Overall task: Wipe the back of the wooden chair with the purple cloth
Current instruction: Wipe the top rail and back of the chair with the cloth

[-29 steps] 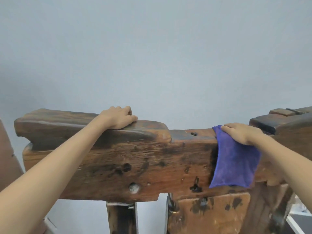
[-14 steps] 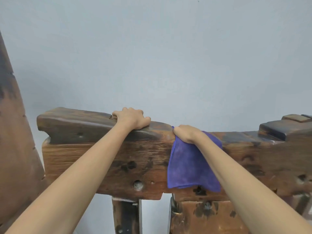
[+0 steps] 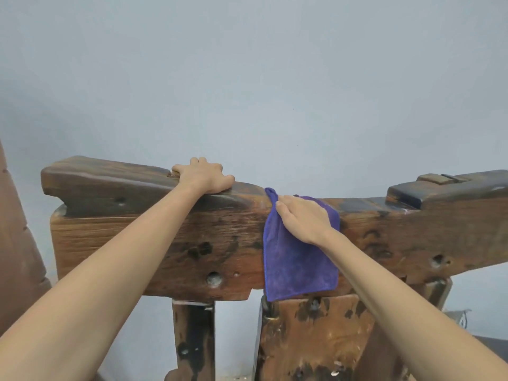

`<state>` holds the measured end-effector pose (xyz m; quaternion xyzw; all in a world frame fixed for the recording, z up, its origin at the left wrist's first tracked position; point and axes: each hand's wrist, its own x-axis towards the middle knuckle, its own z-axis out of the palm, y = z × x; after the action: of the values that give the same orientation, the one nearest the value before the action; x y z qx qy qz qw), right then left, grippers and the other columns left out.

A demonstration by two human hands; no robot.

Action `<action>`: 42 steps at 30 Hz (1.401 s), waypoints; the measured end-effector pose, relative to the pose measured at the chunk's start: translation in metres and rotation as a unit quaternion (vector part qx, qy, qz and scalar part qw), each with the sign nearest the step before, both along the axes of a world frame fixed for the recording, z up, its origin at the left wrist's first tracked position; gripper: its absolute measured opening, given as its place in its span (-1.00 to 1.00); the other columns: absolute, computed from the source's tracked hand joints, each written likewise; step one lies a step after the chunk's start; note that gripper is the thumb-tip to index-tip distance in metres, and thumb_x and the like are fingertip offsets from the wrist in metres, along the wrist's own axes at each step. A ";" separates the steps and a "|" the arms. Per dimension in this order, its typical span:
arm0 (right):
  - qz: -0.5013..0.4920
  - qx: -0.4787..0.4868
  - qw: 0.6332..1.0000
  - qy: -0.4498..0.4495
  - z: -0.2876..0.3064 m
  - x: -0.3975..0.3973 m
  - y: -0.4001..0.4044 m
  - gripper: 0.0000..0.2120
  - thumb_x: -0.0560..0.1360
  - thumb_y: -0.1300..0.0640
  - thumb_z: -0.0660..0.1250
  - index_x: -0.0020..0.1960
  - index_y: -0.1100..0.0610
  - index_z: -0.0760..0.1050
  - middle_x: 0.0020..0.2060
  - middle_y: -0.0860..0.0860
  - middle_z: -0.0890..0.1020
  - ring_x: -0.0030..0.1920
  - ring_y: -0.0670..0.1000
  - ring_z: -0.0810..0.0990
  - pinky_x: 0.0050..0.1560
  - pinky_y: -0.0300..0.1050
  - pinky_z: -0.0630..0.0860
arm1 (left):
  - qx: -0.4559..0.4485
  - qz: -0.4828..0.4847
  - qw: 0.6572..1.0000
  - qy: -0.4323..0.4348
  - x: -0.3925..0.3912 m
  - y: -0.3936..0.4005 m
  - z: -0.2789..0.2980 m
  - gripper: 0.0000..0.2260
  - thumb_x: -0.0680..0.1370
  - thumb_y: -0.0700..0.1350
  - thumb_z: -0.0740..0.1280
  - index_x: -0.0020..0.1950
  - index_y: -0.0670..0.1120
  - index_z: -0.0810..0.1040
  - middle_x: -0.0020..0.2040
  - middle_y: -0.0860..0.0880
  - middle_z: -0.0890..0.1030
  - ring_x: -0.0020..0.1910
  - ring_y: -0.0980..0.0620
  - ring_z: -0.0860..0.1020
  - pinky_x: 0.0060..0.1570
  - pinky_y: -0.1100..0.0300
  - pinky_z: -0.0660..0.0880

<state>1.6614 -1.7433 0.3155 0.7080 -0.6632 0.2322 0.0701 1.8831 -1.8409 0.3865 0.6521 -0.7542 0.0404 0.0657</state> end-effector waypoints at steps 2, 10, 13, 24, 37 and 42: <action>0.029 -0.063 0.997 -0.030 -0.012 0.000 0.007 -0.68 0.67 0.07 0.03 -0.27 -0.01 0.28 -0.27 -0.12 0.51 -0.17 -0.10 0.45 -0.07 -0.04 0.27 | -0.030 -0.041 0.999 0.009 -0.002 0.003 -0.002 -0.54 0.56 0.18 0.07 0.30 0.00 0.54 0.39 -0.14 0.38 0.44 -0.13 0.26 0.24 -0.38 0.22; 0.020 -0.043 0.996 -0.076 -0.029 0.006 0.010 -0.75 0.68 -0.02 0.00 -0.10 -0.20 0.37 -0.07 -0.30 0.44 0.27 -0.10 0.43 0.55 0.13 -0.03 | -0.065 -0.156 0.985 -0.040 -0.045 0.021 -0.018 -0.52 0.65 0.14 -0.06 0.30 -0.11 0.48 0.31 -0.23 0.55 0.27 -0.25 0.51 0.41 -0.22 0.19; -0.003 -0.067 0.997 -0.035 -0.036 0.011 0.011 -0.73 0.68 -0.01 -0.03 0.14 -0.04 0.43 0.00 -0.25 0.46 0.23 -0.11 0.39 0.52 0.05 -0.03 | -0.046 -0.161 0.985 -0.045 -0.071 0.035 -0.027 -0.50 0.63 0.17 -0.06 0.37 -0.06 0.45 0.35 -0.20 0.48 0.31 -0.26 0.45 0.31 -0.24 0.27; -0.066 -0.064 0.996 0.017 -0.008 -0.052 -0.017 -0.58 0.59 -0.20 0.03 0.15 -0.11 0.61 0.10 -0.11 0.69 0.16 0.05 0.61 0.05 -0.02 0.45 | 0.012 -0.042 0.991 -0.128 -0.115 0.032 -0.022 -0.43 0.61 0.20 -0.07 0.44 -0.05 0.45 0.42 -0.17 0.39 0.40 -0.20 0.32 0.31 -0.34 0.24; -0.076 0.208 0.975 -0.034 0.023 -0.137 -0.107 -0.68 0.58 -0.05 0.04 0.07 0.04 0.53 0.19 0.08 0.58 0.08 0.13 0.50 0.14 0.05 0.43 | 0.151 -0.130 0.975 0.094 -0.206 -0.005 -0.041 -0.53 0.59 0.08 -0.02 0.29 -0.08 0.52 0.36 -0.13 0.54 0.27 -0.16 0.51 0.21 -0.02 0.39; -0.035 0.196 0.979 -0.052 0.026 -0.163 -0.096 -0.64 0.56 -0.11 0.11 -0.21 0.05 0.55 -0.04 0.02 0.64 0.02 0.11 0.58 0.20 0.09 0.51 | 0.137 -0.145 0.973 0.111 -0.198 -0.013 -0.044 -0.52 0.48 0.19 0.01 0.05 -0.03 0.60 0.26 -0.08 0.61 0.19 -0.14 0.55 0.29 -0.08 0.41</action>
<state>1.4985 -1.8389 0.3419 0.6714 -0.7229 0.1320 -0.0963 1.6847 -1.8537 0.3427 0.5388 -0.8271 -0.1464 0.0642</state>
